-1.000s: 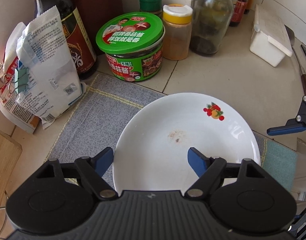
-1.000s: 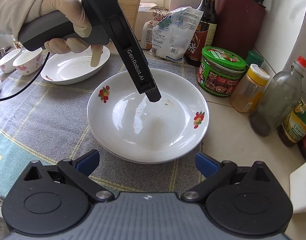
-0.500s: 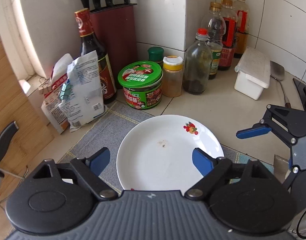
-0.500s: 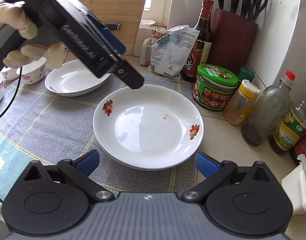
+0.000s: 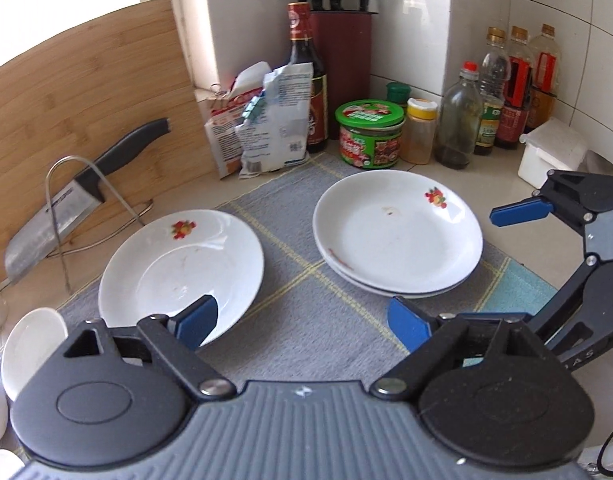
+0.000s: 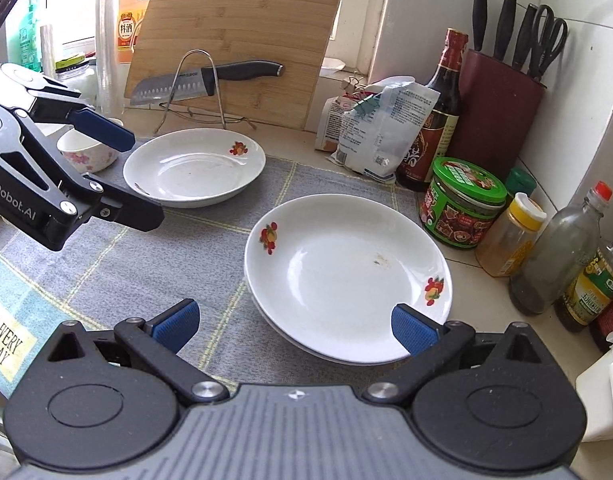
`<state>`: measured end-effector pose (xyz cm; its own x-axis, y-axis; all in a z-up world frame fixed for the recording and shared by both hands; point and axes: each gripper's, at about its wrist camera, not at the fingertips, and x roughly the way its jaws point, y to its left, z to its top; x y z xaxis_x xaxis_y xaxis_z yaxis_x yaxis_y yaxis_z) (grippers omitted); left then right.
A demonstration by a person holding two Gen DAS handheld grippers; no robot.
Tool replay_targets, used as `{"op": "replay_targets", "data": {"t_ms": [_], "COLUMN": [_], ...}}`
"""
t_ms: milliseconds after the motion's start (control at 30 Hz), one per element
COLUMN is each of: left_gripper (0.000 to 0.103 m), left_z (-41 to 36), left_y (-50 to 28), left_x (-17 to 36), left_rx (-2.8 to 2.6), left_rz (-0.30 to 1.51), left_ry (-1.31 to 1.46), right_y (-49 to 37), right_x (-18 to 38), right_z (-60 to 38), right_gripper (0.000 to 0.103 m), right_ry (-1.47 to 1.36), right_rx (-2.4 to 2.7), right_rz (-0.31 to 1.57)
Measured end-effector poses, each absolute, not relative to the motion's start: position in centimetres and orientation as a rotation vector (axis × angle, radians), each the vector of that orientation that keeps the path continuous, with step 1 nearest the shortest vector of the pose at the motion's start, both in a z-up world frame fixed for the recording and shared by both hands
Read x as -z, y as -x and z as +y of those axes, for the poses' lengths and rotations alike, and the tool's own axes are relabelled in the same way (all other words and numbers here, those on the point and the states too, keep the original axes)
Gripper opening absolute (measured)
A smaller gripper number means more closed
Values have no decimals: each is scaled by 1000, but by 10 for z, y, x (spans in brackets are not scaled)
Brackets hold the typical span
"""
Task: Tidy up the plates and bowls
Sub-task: 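Withdraw the left gripper from the stacked plates, then move the right gripper to the rim of the flower plate by the knife stand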
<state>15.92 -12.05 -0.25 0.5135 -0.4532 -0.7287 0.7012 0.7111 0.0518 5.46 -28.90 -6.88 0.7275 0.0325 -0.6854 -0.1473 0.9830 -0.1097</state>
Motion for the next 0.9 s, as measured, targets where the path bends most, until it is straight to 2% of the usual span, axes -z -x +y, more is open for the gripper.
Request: {"op": "replay_targets", "data": {"t_ms": [367,900], "left_gripper": [92,92], "left_z": [-47,-61], "left_y": [-165,-200], "left_x": [29,74], "left_rx": [628,474], "left_rz": [812,908], "left_ry": [-317,-295], "right_y": [-46,-98], "right_x": [74,84], "right_z": [-234,-252], "right_gripper": [103,103], "right_ry": [160,186], "right_rx": [-86,-253], "right_rz": [777,787]}}
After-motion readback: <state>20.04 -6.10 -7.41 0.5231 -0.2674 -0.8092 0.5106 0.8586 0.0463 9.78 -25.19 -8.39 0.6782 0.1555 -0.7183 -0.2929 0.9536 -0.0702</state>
